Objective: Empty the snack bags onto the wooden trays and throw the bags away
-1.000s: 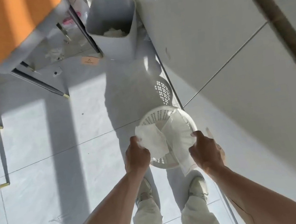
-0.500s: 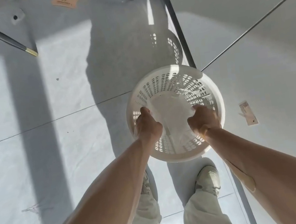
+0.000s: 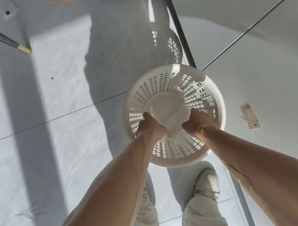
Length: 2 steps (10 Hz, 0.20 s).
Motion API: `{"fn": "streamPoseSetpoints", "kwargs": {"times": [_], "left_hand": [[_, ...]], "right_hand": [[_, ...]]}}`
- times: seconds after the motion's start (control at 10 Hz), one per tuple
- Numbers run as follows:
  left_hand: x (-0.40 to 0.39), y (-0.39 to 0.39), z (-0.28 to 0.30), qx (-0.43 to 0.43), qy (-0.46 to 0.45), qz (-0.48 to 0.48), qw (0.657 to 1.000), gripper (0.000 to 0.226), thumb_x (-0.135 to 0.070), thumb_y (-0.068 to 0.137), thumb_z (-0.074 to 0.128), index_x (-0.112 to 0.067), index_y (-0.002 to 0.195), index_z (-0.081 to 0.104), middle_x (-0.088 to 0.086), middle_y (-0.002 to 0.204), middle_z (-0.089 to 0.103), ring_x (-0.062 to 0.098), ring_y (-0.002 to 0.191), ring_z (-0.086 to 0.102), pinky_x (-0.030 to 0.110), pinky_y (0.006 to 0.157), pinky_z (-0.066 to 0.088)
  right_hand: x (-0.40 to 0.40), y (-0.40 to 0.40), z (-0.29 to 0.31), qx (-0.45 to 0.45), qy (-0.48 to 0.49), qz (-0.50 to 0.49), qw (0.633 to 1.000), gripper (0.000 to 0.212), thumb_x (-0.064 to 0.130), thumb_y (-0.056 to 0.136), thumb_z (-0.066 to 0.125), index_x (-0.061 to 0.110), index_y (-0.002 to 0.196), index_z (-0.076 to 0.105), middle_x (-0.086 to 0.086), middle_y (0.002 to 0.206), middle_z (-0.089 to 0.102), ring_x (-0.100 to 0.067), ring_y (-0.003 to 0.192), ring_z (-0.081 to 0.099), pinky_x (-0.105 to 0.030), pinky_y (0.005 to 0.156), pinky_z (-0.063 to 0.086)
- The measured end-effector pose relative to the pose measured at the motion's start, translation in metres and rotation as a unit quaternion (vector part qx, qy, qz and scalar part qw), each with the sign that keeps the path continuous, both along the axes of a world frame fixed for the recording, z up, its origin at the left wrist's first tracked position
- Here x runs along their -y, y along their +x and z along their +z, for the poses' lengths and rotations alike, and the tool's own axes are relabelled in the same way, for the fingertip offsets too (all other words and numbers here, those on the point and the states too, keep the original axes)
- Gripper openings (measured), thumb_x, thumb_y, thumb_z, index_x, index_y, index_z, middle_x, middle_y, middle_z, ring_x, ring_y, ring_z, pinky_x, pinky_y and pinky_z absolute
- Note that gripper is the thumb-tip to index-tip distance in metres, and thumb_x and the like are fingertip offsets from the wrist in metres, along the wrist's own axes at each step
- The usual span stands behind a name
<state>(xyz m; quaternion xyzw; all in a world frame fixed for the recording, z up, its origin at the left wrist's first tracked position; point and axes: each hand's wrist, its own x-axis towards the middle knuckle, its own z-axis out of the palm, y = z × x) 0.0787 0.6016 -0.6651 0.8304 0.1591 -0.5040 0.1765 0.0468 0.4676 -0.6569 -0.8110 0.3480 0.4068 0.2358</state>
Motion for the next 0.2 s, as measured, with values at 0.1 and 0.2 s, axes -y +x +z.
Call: {"fn": "streamPoseSetpoints", "kwargs": {"times": [0.1, 0.2], "left_hand": [[-0.001, 0.006, 0.037, 0.01, 0.0, 0.002, 1.0, 0.074, -0.017, 0.084, 0.061, -0.013, 0.146, 0.02, 0.014, 0.131, 0.053, 0.033, 0.117, 0.057, 0.043, 0.095, 0.051], [-0.001, 0.007, 0.057, 0.026, 0.003, -0.018, 0.999, 0.075, -0.022, 0.081, 0.062, -0.016, 0.145, 0.024, 0.011, 0.133, 0.052, 0.031, 0.119, 0.056, 0.044, 0.098, 0.05]], "right_hand": [[0.001, 0.004, 0.04, 0.005, 0.014, 0.04, 0.999, 0.049, 0.024, 0.074, 0.05, 0.026, 0.122, 0.059, -0.005, 0.125, 0.062, -0.032, 0.115, 0.06, -0.039, 0.091, 0.052], [0.001, 0.006, 0.066, 0.0, 0.0, 0.084, 0.997, 0.049, 0.023, 0.078, 0.052, 0.03, 0.126, 0.057, -0.001, 0.127, 0.061, -0.029, 0.119, 0.058, -0.038, 0.09, 0.048]]}}
